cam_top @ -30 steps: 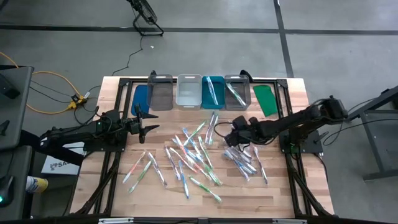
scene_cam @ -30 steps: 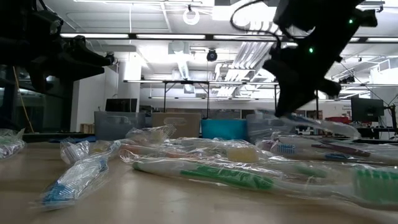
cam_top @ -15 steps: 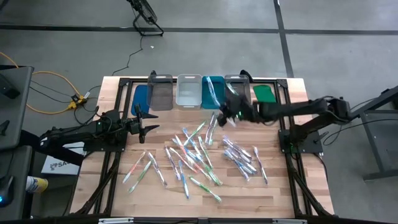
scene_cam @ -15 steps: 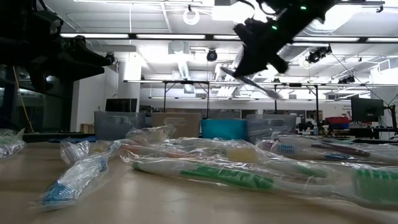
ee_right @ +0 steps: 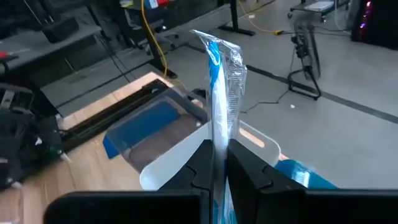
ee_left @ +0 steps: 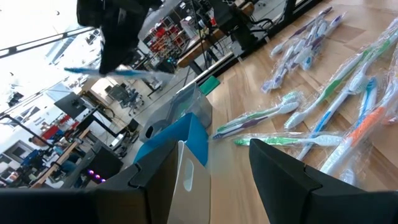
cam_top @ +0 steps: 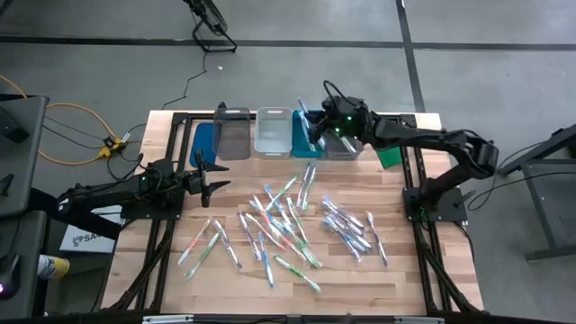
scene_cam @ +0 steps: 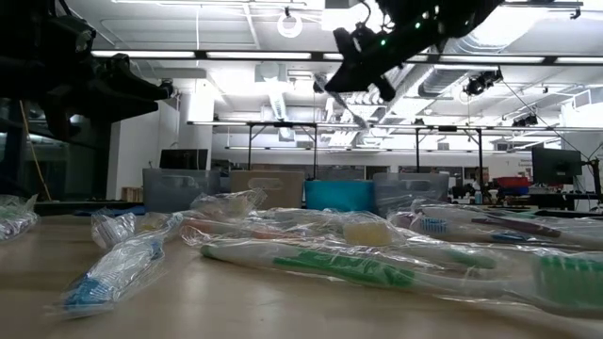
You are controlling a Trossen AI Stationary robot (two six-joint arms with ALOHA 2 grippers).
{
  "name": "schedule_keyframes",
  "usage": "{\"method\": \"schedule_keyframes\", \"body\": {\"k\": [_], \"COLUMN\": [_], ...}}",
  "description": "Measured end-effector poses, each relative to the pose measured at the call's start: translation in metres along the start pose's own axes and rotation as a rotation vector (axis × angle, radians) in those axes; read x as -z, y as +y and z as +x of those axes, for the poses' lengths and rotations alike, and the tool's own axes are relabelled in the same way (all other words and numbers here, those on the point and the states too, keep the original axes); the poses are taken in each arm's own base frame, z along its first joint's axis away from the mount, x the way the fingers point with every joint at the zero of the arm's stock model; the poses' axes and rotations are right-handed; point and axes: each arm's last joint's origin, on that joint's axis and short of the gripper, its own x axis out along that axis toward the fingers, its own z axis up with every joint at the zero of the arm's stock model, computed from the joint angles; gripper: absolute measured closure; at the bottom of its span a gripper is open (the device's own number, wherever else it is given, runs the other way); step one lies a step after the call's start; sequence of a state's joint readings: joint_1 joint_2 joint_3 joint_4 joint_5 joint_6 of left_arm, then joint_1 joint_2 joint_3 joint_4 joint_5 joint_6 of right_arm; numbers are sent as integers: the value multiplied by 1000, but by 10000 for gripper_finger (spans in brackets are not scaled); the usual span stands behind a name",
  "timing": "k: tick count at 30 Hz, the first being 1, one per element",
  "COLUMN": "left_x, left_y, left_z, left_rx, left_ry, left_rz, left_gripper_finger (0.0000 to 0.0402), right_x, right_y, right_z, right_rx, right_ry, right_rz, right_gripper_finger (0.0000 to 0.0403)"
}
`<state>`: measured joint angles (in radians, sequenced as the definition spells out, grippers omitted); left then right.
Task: Pick & Place Toothbrushes
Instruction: Put the blue toothbrush into the blue bin
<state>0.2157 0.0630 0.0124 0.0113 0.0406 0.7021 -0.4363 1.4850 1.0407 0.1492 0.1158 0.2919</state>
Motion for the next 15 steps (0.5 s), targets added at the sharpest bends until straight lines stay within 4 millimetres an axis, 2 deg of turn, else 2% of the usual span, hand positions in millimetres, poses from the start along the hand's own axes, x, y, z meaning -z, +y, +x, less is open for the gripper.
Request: {"method": "schedule_keyframes", "body": {"k": [7,15], "left_x": [0,0], "left_y": [0,0], "left_z": [0,0], "left_rx": [0,0], "left_ry": [0,0], "left_rz": [0,0], "left_gripper_finger": [208,208], "right_x": [29,53], "right_y": [-18,-38], "right_z": [39,68], "right_rx": [34,118], "right_ry": [63,63], "right_rz": [22,40], "right_gripper_finger": [384,382]}}
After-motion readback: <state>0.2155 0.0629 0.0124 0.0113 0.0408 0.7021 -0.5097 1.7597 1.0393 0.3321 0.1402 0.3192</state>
